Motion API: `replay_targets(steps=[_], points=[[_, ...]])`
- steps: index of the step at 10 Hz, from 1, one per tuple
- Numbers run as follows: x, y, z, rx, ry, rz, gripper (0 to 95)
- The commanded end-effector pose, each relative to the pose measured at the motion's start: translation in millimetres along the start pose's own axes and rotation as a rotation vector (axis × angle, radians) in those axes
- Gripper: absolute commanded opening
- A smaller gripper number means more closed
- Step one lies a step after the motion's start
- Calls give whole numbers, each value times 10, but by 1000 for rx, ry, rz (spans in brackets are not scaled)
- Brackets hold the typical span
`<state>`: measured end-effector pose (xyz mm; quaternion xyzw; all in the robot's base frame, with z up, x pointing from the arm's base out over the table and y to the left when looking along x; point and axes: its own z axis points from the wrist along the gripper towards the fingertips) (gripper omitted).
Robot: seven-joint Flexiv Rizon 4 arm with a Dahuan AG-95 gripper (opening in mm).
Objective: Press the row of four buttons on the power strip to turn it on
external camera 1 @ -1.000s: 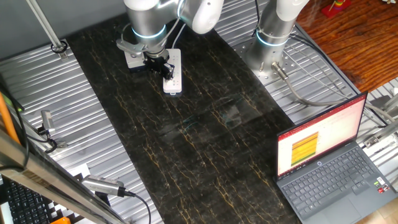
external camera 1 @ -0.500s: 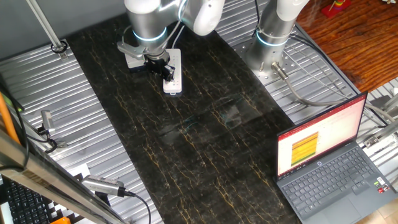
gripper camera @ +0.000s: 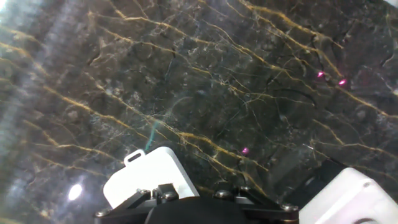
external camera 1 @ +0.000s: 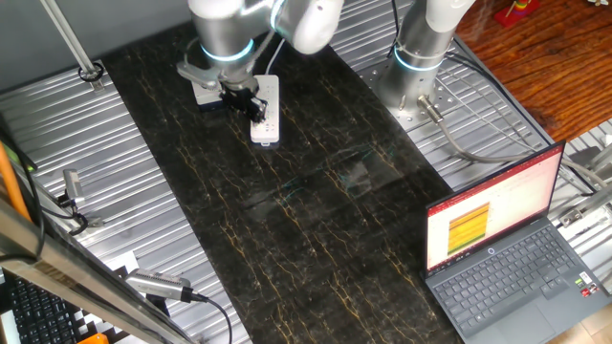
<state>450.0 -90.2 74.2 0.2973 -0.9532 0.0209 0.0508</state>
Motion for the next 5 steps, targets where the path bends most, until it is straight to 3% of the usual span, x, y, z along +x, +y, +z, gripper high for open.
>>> replay_targets(steps=[1, 3, 5], points=[[45, 24, -107, 16, -14, 38, 0], [79, 33, -265, 16, -15, 89, 0], [132, 79, -509, 9, -37, 159, 0]])
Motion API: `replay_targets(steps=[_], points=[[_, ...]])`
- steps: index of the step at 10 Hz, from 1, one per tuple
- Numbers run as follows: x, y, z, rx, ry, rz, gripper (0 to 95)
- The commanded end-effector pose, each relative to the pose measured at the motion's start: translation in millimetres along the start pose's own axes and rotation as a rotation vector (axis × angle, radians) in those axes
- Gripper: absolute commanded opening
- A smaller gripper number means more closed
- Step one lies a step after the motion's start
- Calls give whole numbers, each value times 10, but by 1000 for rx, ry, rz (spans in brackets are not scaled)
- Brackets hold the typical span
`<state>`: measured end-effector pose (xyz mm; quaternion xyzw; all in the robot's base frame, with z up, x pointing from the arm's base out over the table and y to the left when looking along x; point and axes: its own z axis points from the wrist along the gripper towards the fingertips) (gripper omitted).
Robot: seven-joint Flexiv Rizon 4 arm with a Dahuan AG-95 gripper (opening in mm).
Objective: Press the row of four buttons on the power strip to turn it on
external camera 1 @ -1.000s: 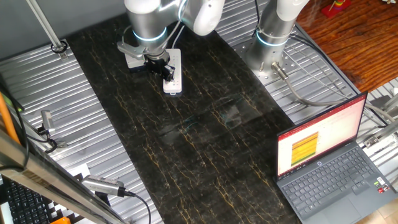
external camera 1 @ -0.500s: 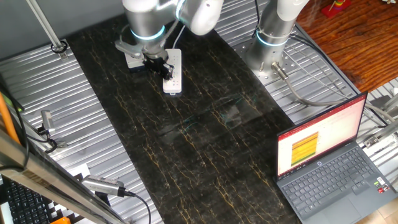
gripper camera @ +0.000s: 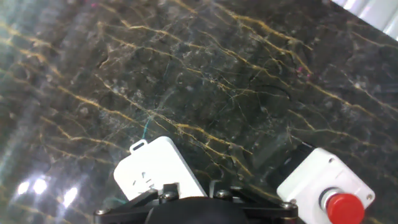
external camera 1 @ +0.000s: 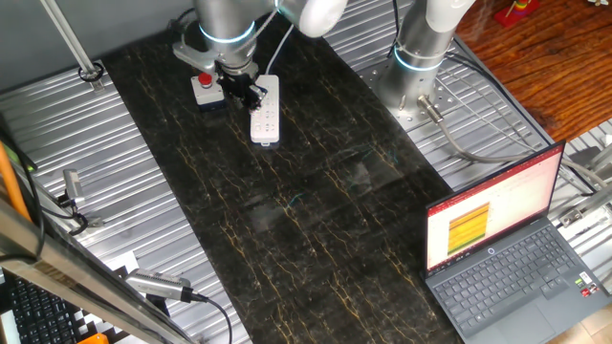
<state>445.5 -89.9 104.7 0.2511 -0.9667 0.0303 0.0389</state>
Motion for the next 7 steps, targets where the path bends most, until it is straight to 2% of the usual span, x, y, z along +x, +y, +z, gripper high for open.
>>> replay_targets(steps=[1, 4, 7], points=[[119, 30, -364, -13, -17, 101, 0], [213, 30, -581, -29, -21, 192, 0], [229, 31, -614, -34, -18, 184, 0]])
